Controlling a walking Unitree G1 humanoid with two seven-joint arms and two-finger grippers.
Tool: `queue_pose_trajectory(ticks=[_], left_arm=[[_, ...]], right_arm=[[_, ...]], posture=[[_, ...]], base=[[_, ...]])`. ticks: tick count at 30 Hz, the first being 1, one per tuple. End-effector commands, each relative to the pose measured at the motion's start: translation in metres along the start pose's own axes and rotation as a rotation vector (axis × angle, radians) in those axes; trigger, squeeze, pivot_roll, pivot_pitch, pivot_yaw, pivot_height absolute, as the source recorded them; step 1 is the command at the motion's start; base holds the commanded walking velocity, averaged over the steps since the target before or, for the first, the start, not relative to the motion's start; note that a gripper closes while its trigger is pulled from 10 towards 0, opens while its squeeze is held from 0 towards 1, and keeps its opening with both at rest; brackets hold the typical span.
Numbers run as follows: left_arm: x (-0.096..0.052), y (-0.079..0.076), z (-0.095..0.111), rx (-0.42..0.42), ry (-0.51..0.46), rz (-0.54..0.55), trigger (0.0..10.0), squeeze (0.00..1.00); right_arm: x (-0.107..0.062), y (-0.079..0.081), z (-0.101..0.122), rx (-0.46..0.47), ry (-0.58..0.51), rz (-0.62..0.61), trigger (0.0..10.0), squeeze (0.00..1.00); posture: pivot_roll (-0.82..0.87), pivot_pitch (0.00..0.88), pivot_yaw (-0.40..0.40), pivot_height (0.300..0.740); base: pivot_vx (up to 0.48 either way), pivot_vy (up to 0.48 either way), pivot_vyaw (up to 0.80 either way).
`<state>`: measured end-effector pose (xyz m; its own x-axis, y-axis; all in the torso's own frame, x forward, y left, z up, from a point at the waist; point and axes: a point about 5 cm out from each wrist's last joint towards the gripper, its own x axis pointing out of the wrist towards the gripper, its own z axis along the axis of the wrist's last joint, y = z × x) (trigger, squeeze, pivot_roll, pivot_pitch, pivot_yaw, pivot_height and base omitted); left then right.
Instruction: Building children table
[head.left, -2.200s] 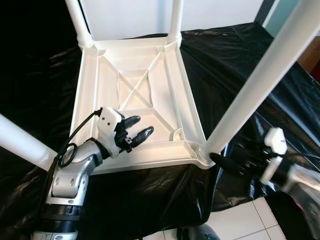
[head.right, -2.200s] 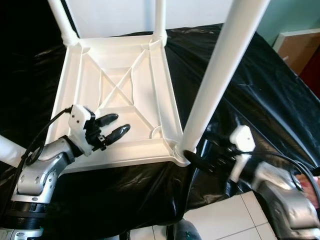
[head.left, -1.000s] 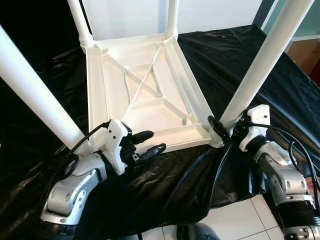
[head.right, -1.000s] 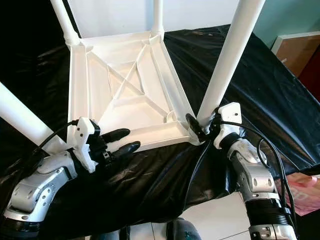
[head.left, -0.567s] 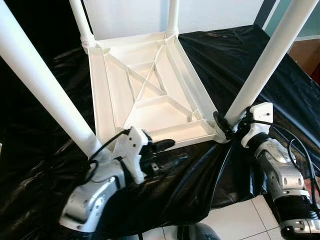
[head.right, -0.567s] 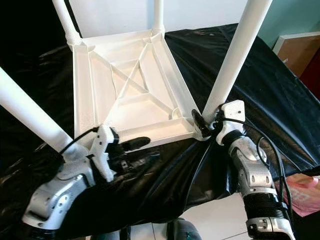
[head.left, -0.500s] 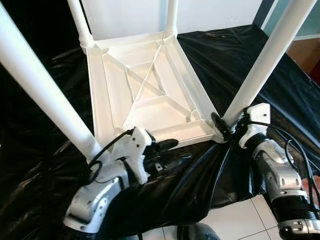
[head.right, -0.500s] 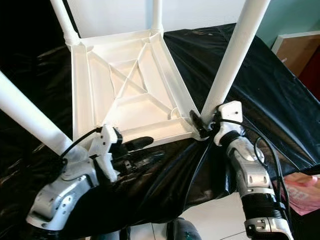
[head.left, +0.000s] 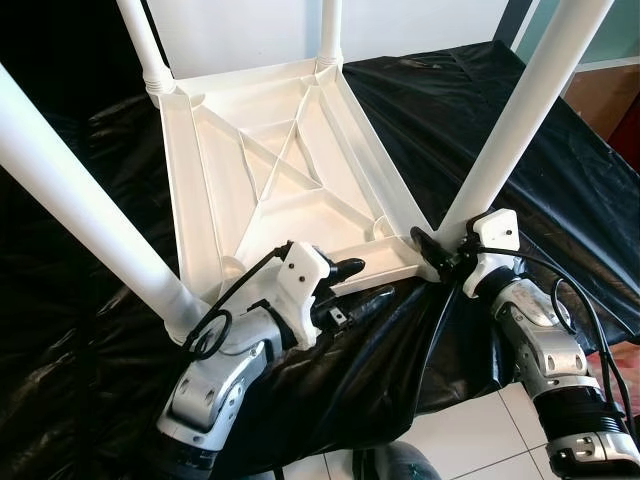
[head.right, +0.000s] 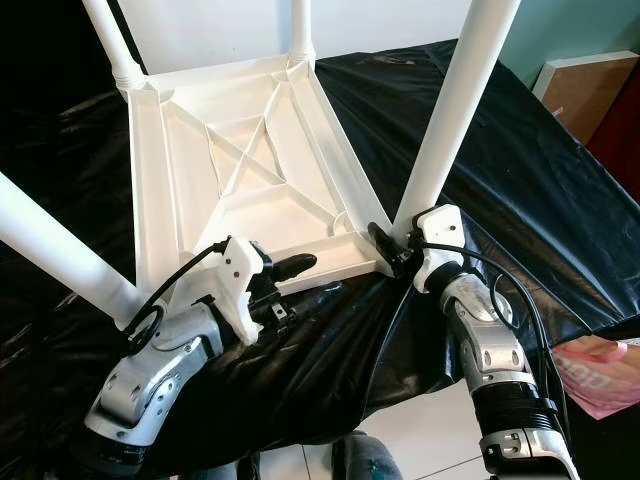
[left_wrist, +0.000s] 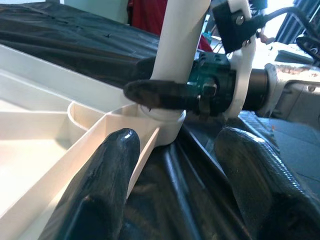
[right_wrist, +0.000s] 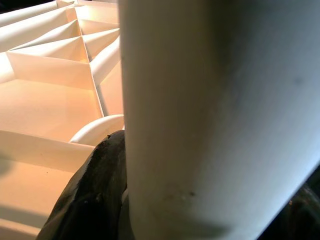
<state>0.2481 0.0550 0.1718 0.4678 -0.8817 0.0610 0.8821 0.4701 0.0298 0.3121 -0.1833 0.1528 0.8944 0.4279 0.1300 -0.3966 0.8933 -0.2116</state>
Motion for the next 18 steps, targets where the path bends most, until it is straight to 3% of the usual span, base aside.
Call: queue_pose_trajectory(ticks=[1,2,5,9,14,16,17,18], left_arm=[[0.005,-0.001,-0.004,-0.017,0.02,0.022,10.0,0.0],[0.007,-0.001,-0.003,-0.029,0.014,0.03,10.0,0.0],[0.008,-0.001,-0.003,-0.037,0.014,0.037,10.0,0.0],[0.014,0.003,-0.002,-0.029,0.004,0.081,10.0,0.0],[0.016,0.004,-0.003,-0.03,0.004,0.086,10.0,0.0],[0.02,0.006,-0.003,-0.019,0.007,0.096,10.0,0.0],[0.02,0.006,-0.003,-0.019,0.007,0.096,10.0,0.0],[0.021,0.007,-0.002,-0.01,0.006,0.105,10.0,0.0]], right_arm=[[-0.001,-0.001,0.002,-0.038,0.002,-0.023,9.5,0.0],[-0.002,-0.002,0.0,-0.033,0.013,-0.038,10.0,0.0],[-0.003,-0.001,-0.001,-0.027,0.024,-0.054,10.0,0.0],[-0.007,0.003,-0.006,0.01,0.052,-0.24,10.0,0.0],[-0.008,0.007,-0.008,0.041,0.066,-0.281,10.0,0.0],[-0.008,0.02,-0.014,0.089,0.087,-0.508,10.0,0.0],[-0.008,0.02,-0.014,0.089,0.087,-0.508,10.0,0.0],[-0.01,0.025,-0.017,0.094,0.099,-0.607,10.0,0.0]], posture=[[-0.02,0.195,-0.034,0.74],[-0.02,0.195,-0.035,0.74],[-0.02,0.193,-0.037,0.74],[-0.02,0.183,-0.037,0.74],[-0.02,0.18,-0.036,0.74],[-0.02,0.165,-0.033,0.74],[-0.02,0.165,-0.033,0.74],[-0.01,0.163,-0.033,0.74]], base=[[0.0,0.0,0.0],[0.0,0.0,0.0],[0.0,0.0,0.0],[0.0,0.0,0.0],[0.0,0.0,0.0],[0.0,0.0,0.0],[0.0,0.0,0.0],[0.0,0.0,0.0]])
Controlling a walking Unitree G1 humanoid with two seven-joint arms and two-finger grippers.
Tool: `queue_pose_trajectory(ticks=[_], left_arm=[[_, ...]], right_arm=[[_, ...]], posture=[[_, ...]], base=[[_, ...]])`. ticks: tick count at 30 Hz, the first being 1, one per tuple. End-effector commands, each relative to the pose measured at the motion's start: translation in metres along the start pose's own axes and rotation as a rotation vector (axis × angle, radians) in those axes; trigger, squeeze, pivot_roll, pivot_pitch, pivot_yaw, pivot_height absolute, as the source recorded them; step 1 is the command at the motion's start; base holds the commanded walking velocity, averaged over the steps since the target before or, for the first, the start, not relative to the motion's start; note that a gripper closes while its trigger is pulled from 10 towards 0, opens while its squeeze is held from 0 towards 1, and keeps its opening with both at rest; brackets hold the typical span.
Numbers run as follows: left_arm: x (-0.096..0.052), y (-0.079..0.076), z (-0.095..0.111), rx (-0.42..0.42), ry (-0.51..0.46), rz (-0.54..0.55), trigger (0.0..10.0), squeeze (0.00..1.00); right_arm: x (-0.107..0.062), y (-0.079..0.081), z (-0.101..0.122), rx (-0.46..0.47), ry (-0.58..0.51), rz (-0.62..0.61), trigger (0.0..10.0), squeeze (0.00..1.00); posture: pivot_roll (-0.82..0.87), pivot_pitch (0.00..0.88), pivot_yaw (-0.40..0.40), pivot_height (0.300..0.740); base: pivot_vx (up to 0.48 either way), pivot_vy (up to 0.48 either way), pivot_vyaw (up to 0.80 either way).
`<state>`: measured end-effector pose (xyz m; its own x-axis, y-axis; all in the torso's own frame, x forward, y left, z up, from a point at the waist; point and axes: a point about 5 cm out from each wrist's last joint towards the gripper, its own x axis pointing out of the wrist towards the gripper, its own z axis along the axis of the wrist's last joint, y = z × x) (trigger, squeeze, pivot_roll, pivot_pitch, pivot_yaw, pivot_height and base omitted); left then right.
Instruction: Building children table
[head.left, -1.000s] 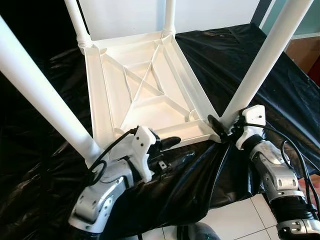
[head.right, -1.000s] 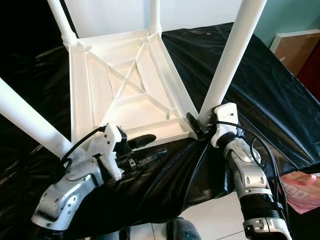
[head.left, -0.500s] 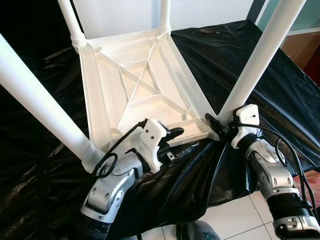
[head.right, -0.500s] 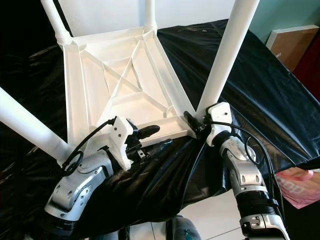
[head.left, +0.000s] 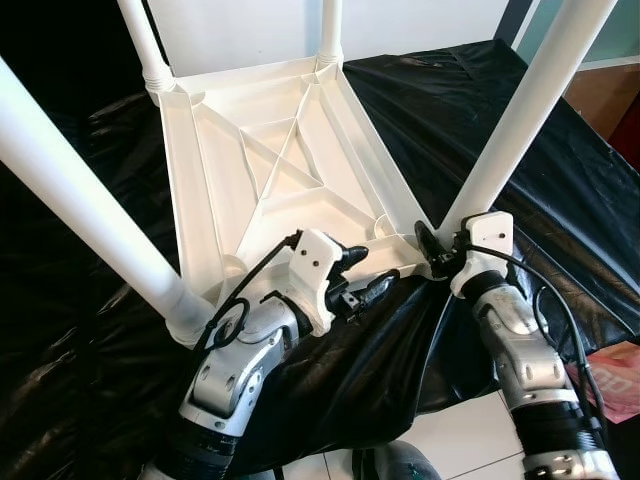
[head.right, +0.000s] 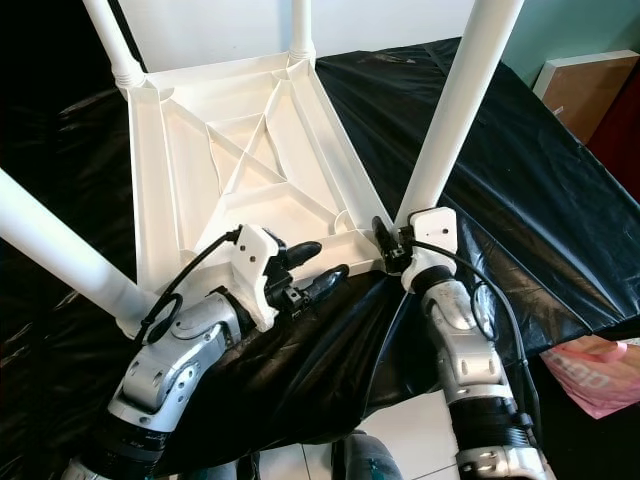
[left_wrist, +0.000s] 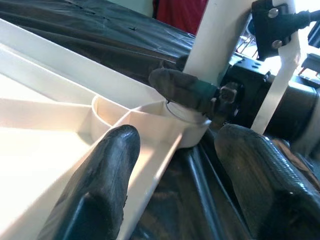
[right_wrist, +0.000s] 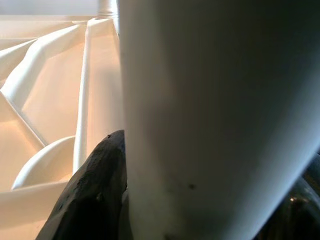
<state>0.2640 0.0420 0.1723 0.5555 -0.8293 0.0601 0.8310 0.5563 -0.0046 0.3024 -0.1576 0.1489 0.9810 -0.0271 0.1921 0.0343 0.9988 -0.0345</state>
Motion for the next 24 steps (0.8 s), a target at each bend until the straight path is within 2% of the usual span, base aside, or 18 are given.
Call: queue_pose_trajectory(ticks=[1,6,9,16,17,18,24], left_arm=[[0.003,-0.001,-0.001,0.028,0.0,0.014,10.0,0.0],[0.003,0.001,0.001,0.035,-0.003,0.025,10.0,0.0],[0.001,0.003,0.001,0.052,-0.003,0.034,10.0,0.0],[0.001,0.005,0.001,0.067,-0.001,0.035,10.0,0.0],[0.002,0.005,0.001,0.067,-0.002,0.032,10.0,0.0],[0.003,0.005,0.002,0.068,-0.007,0.027,10.0,0.0],[0.003,0.005,0.002,0.086,-0.014,0.014,10.0,0.0]], right_arm=[[-0.013,-0.008,-0.02,-0.035,0.097,-0.22,10.0,0.0],[-0.016,-0.001,-0.024,-0.016,0.133,-0.289,10.0,0.0],[-0.017,0.008,-0.022,0.016,0.12,-0.262,10.0,0.0],[-0.017,0.008,-0.016,0.04,0.074,-0.224,10.0,0.0],[-0.017,0.007,-0.015,0.039,0.062,-0.212,10.0,0.02],[-0.018,0.006,-0.011,0.045,0.036,-0.187,10.0,1.0],[-0.018,0.0,-0.005,0.036,-0.012,-0.139,10.0,1.0]], posture=[[-0.01,0.163,-0.033,0.74],[0.01,0.166,-0.03,0.74],[0.01,0.168,-0.025,0.74],[0.0,0.164,-0.019,0.74],[0.0,0.164,-0.02,0.74],[0.0,0.164,-0.022,0.74],[-0.01,0.16,-0.029,0.74]], base=[[0.0,0.0,0.0],[0.0,0.0,0.0],[0.0,0.0,0.0],[0.0,0.0,0.0],[0.0,0.0,0.0],[0.0,0.0,0.0],[0.0,0.0,0.0]])
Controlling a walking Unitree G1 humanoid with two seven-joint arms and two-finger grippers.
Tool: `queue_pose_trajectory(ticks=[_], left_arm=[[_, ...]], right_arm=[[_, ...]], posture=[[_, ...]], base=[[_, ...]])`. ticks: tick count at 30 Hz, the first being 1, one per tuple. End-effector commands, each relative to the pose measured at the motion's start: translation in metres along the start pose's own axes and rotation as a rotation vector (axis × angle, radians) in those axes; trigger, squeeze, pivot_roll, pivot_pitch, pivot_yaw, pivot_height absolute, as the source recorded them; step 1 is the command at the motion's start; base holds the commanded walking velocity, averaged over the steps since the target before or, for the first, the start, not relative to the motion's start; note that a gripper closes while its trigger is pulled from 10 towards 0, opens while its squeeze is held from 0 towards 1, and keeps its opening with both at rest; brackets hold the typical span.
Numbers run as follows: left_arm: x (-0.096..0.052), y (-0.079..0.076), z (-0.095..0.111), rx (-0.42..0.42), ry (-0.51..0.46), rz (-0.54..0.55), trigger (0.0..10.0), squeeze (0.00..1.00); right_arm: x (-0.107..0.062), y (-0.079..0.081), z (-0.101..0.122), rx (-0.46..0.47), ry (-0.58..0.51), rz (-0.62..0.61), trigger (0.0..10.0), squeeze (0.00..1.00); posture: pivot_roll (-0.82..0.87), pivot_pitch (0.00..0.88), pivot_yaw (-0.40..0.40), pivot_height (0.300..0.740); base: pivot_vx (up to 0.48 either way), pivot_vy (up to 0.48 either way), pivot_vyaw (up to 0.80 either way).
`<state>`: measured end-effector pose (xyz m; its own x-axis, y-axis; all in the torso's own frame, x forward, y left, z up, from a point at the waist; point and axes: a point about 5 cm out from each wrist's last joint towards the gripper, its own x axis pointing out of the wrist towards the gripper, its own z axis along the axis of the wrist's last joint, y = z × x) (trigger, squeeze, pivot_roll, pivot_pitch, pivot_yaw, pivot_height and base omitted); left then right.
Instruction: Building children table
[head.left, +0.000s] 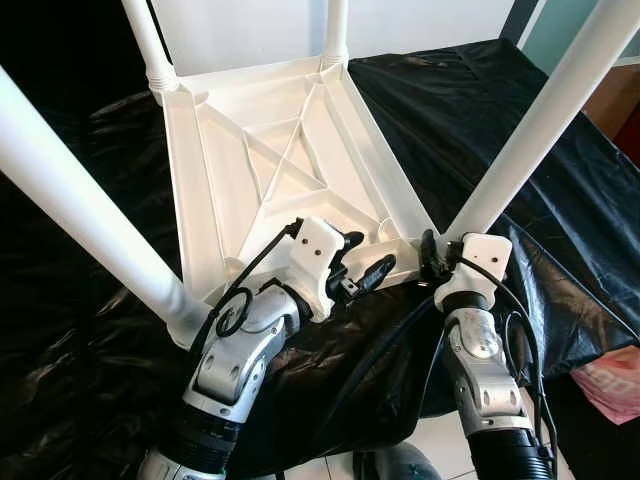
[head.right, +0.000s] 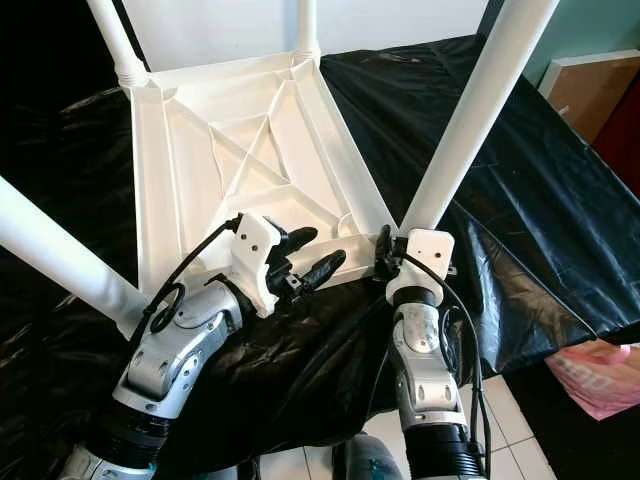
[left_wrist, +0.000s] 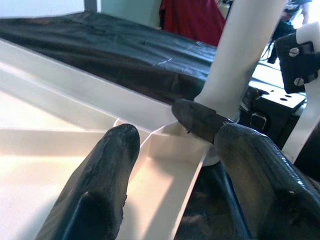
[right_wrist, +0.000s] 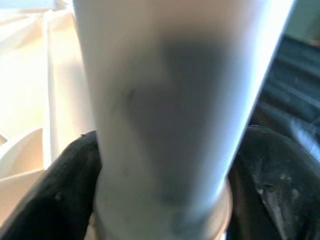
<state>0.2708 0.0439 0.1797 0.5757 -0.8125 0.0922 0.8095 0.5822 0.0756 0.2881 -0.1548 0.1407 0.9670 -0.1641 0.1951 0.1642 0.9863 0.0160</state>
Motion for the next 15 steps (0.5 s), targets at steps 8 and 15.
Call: queue_pose_trajectory(ticks=[8,15], left_arm=[[0.0,-0.005,-0.005,-0.019,0.011,-0.057,10.0,0.0],[0.0,-0.011,-0.007,-0.033,0.005,-0.129,10.0,0.0]], right_arm=[[0.005,-0.021,0.015,0.012,-0.073,0.148,10.0,1.0],[0.02,-0.025,0.025,-0.003,-0.083,0.405,10.0,0.0]], posture=[[-0.02,0.147,-0.042,0.74],[-0.03,0.136,-0.045,0.74]], base=[[0.0,0.0,0.0],[0.0,0.0,0.0]])
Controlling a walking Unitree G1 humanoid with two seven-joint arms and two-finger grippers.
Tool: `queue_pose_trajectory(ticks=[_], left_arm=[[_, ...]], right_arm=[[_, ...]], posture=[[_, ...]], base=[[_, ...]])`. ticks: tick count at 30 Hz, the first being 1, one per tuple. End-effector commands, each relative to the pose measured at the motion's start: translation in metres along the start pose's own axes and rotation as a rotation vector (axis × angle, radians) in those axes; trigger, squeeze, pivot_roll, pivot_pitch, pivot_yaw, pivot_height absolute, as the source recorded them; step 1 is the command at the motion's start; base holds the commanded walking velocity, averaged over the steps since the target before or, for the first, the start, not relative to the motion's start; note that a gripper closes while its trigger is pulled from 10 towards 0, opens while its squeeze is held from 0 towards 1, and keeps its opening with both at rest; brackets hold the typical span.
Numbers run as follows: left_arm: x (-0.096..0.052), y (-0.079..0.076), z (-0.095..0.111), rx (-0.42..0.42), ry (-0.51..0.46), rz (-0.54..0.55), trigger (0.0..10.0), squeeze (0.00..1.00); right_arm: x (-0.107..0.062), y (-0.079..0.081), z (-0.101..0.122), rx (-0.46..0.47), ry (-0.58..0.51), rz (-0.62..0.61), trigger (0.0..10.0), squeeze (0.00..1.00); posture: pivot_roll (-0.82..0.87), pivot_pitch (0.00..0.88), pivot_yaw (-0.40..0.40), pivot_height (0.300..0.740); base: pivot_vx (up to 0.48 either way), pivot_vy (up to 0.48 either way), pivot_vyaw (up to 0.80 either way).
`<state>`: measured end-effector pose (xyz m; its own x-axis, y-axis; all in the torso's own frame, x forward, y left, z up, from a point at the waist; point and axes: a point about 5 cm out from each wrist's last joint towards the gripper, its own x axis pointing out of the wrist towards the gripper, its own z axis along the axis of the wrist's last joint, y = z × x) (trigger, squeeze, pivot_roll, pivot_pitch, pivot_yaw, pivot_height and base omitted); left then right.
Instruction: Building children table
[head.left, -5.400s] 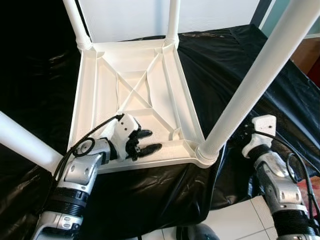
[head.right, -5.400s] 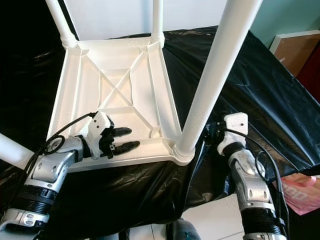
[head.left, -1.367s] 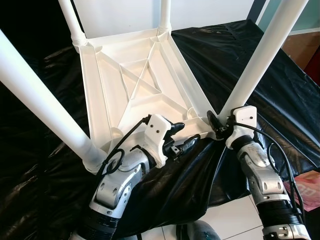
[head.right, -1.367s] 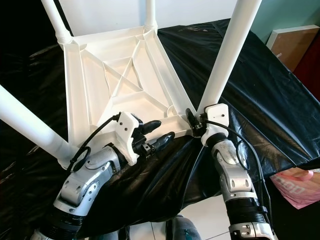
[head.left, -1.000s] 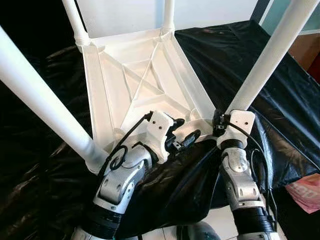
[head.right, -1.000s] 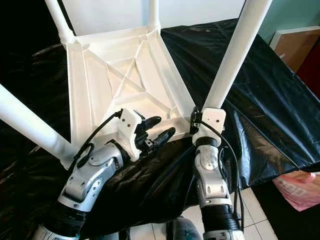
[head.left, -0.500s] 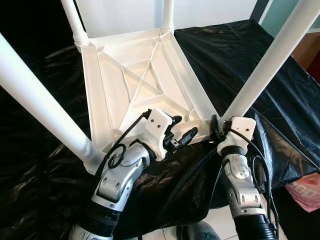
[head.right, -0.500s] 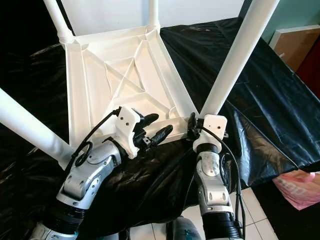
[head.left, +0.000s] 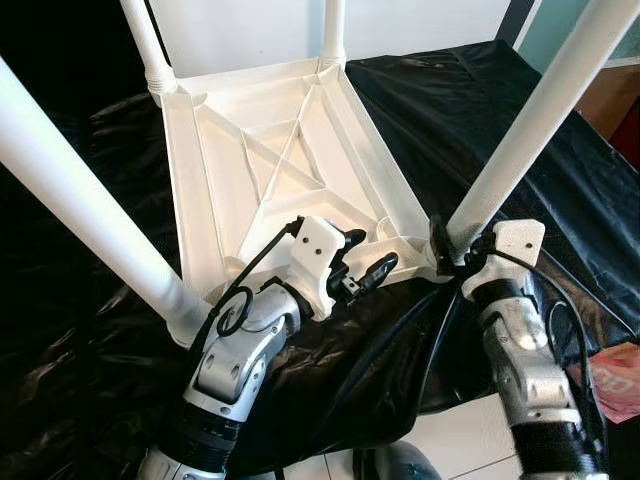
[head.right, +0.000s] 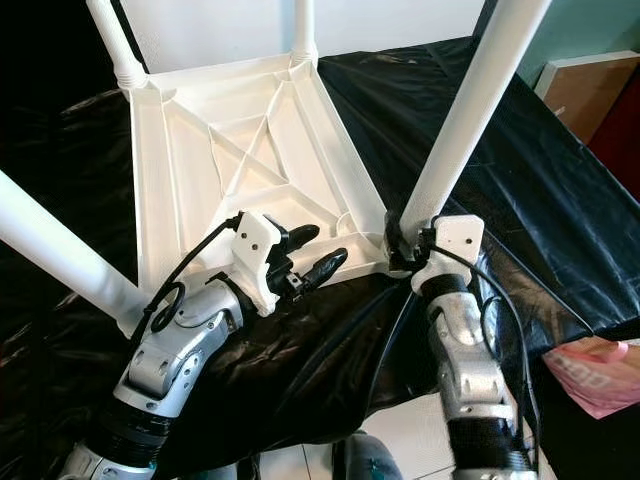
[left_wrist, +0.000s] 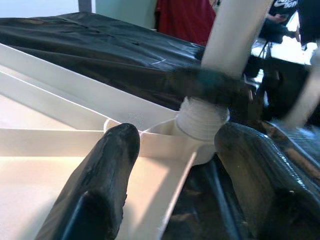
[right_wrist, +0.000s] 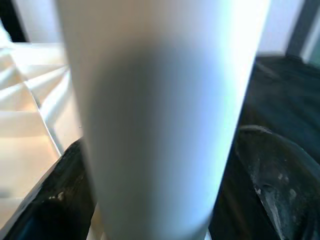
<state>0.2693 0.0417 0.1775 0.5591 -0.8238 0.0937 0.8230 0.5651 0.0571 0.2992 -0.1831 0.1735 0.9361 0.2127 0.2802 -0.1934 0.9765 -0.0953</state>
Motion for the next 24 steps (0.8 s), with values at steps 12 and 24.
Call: queue_pose_trajectory(ticks=[12,24], left_arm=[[0.003,-0.011,-0.004,0.021,0.005,-0.145,10.0,0.0],[0.001,-0.005,-0.006,0.034,0.006,-0.11,10.0,0.0]], right_arm=[[0.009,-0.004,-0.016,-0.034,0.086,0.227,0.0,0.0],[-0.002,-0.014,-0.031,-0.013,0.145,0.161,10.0,0.0]], posture=[[-0.01,0.115,-0.04,0.74],[-0.01,0.123,-0.044,0.74]], base=[[0.0,0.0,0.0],[0.0,0.0,0.0]])
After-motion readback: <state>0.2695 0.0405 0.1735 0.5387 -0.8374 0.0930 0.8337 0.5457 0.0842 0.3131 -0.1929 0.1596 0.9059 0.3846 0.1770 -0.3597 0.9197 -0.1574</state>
